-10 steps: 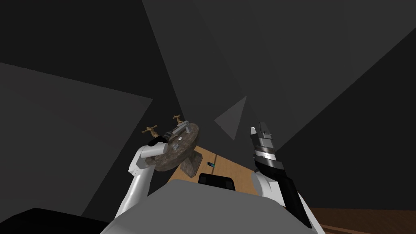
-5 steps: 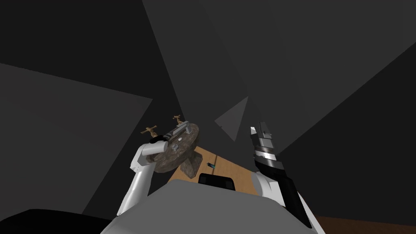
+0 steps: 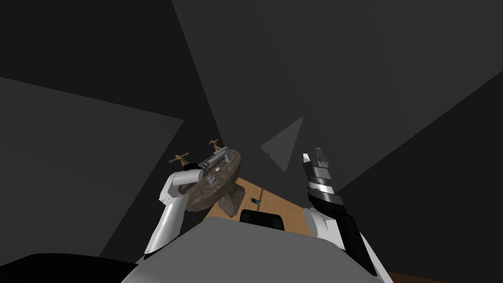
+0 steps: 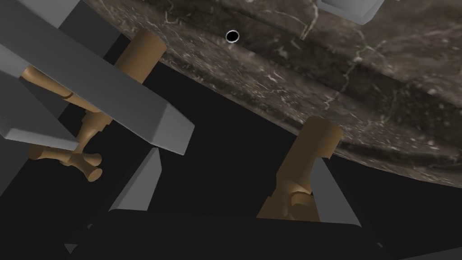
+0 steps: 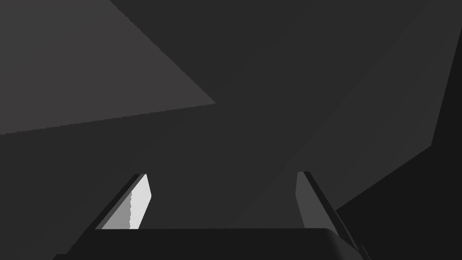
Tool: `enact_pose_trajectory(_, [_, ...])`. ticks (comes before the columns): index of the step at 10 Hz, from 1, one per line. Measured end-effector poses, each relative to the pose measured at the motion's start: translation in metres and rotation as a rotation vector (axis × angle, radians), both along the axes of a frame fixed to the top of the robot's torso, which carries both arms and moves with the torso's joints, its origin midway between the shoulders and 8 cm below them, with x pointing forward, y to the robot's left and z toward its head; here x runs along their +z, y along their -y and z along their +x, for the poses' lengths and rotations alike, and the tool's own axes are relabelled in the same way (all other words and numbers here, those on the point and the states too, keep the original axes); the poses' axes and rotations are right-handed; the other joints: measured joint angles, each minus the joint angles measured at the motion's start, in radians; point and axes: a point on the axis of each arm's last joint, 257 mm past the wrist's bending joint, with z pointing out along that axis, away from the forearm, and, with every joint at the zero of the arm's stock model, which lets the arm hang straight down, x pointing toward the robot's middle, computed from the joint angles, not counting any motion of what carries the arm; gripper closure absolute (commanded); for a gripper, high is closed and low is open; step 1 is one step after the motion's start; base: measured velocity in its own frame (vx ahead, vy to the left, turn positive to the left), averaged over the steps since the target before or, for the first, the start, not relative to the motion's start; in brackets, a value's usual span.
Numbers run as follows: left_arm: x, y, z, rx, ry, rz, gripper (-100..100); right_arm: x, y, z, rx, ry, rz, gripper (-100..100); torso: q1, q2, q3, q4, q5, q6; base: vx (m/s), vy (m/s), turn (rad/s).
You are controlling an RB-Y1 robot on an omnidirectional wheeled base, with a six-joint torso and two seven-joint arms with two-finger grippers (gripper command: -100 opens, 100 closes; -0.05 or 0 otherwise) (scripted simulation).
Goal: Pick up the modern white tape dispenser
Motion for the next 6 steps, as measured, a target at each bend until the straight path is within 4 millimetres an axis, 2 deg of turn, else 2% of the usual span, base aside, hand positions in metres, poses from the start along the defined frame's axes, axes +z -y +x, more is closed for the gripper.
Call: enact_pose_trajectory(6, [-0.029,0.005,-0.017,0.016,-0.159,-0.06,-100,0.0,0.0,0.0,0.0,0.0,0.0,0,0.003,-0.003,-0.002,-0.001,0.001,0.0,0.039,0.016,0.016])
